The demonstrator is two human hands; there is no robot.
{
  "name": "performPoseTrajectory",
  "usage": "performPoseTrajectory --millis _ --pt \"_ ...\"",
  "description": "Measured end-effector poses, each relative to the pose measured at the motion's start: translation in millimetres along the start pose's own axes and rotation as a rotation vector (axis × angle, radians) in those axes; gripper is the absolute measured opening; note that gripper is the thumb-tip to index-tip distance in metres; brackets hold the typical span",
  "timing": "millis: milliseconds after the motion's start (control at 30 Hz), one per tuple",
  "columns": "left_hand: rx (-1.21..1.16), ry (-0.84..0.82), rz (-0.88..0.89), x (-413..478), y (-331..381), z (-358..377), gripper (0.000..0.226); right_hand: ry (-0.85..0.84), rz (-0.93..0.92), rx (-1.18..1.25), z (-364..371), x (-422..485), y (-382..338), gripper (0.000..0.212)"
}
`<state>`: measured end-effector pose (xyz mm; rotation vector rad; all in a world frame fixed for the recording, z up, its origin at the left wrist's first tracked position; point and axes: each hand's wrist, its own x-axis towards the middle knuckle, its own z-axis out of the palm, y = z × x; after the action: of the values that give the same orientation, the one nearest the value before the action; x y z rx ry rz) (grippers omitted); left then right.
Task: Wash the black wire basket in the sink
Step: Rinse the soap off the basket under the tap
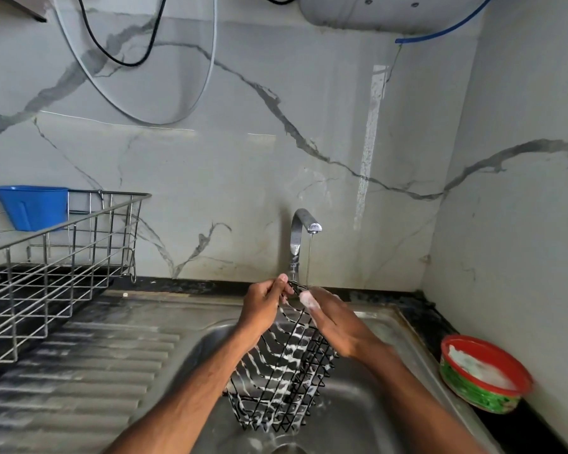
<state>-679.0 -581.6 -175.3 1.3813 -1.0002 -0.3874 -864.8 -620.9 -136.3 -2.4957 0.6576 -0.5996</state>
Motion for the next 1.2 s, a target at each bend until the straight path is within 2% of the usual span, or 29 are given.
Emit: performPoseTrajectory --millis 167,367,500,567,733,900,1033,1200 --pt "0.024 0.012 0.0 0.6 -1.6 -4.3 0.042 -0.038 -0.106 -0.056 15.9 20.0 -7.0 0.064" --pt "0.022 -0.017 -0.01 0.6 0.8 -3.6 0.036 0.028 0.095 -0.003 7.7 12.0 17.2 0.061" --pt "0.062 -0.02 0.044 -1.0 1.5 -1.9 0.038 0.027 0.104 0.0 12.6 22.1 15.2 0.072" --pt "0.051 -0.032 0.046 -1.2 0.9 -6.9 0.04 -0.001 0.118 0.022 13.7 31.5 11.1 0.064" --pt "-0.088 -0.15 -0.074 -4.1 5.3 -17.3 0.042 -0.151 0.337 0.036 5.9 76.1 7.0 0.061" --pt "-0.063 -0.293 -0.217 -12.2 26.1 -8.5 0.055 -0.123 0.458 -0.061 10.7 106.1 15.5 0.048" --pt "-0.08 -0.322 -0.18 -15.1 27.8 -4.2 0.051 -0.048 0.42 -0.074 10.1 101.6 9.3 0.03" --pt "-0.004 -0.294 -0.182 -10.5 25.9 -2.9 0.043 -0.124 0.271 -0.032 0.7 70.4 -3.0 0.043"
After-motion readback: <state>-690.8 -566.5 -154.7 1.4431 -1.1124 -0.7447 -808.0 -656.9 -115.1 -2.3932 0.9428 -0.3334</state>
